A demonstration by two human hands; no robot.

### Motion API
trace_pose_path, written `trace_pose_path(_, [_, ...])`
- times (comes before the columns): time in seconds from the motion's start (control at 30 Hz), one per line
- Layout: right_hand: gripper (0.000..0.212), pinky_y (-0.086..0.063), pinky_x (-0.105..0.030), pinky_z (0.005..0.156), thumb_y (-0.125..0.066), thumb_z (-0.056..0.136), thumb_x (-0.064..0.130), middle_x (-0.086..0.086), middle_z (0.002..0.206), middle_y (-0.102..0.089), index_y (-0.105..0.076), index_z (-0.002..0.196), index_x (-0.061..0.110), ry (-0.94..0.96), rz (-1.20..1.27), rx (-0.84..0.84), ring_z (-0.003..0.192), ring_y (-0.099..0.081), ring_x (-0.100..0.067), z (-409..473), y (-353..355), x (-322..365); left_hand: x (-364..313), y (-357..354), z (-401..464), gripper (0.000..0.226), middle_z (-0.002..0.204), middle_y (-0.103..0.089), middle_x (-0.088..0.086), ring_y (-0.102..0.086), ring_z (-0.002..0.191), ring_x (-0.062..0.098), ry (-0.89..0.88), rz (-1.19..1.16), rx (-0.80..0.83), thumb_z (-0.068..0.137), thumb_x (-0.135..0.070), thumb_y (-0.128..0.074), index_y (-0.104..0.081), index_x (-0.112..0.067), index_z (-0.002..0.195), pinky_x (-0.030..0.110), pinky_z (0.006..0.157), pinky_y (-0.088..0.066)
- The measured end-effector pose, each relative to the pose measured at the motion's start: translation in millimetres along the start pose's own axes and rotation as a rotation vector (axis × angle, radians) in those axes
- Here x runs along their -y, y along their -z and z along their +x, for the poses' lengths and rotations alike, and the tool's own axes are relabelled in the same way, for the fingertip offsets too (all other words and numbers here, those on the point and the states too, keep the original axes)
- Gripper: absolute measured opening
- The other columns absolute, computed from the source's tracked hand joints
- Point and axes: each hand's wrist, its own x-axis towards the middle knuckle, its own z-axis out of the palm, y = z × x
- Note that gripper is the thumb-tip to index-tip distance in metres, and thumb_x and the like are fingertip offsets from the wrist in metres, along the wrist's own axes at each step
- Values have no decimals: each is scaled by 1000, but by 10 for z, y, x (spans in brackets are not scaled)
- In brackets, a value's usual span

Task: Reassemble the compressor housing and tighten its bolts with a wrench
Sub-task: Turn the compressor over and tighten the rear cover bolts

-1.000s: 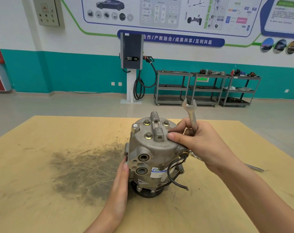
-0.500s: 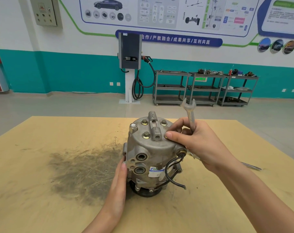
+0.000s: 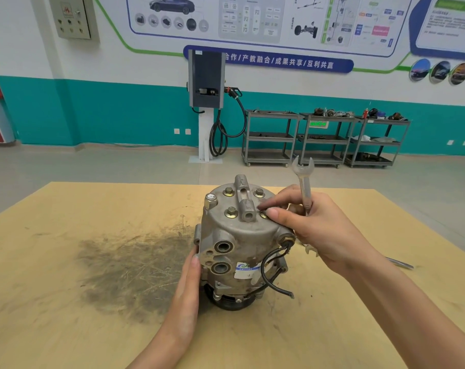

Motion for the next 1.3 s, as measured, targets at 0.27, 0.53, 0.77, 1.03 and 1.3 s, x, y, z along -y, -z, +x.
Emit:
trace_pose_path(0.27, [5, -39, -19, 52, -78, 78, 18, -3, 69, -55, -73, 81, 18, 0, -24, -26, 60, -46, -9, 21, -34, 6, 33, 18, 8, 101, 153, -48, -13, -38, 146, 10, 9, 26, 17, 68, -92, -55, -43, -35, 150, 48, 125, -21])
trace_pose_path(0.53, [12, -44, -23, 60, -74, 82, 9, -10, 83, -63, -75, 75, 19, -21, -16, 15, 75, -50, -23, 43, -24, 43, 44, 21, 8, 96, 152, -49, -15, -36, 146, 6, -8, 26, 11, 70, -90, -56, -44, -36, 149, 46, 126, -19])
trace_pose_path(0.77, [7, -36, -9, 49, -71, 85, 12, 18, 63, -59, -73, 84, 18, 1, -58, -12, 55, -48, 1, 1, -35, 60, 78, 61, 26, 106, 152, -48, -15, -37, 146, 7, 36, 9, 6, 63, -94, -57, -43, -35, 150, 45, 125, -19])
trace_pose_path(1.03, [50, -39, -18, 59, -38, 101, 39, -1, 81, -46, -74, 71, 20, -43, 167, -204, 61, -43, -3, 31, 337, 240, 59, 42, 36, 109, 150, -51, -12, -40, 144, 13, 54, -17, 19, 59, -95, -58, -44, -35, 149, 48, 124, -22])
trace_pose_path(1.3, [45, -41, -20, 52, -38, 100, 42, 1, 58, -49, -68, 91, 10, 55, 280, -241, 55, -45, -11, 172, 401, 124, 51, 31, 29, 108, 153, -46, -19, -34, 146, 3, 13, -1, 8, 59, -96, -57, -41, -40, 150, 45, 126, -18])
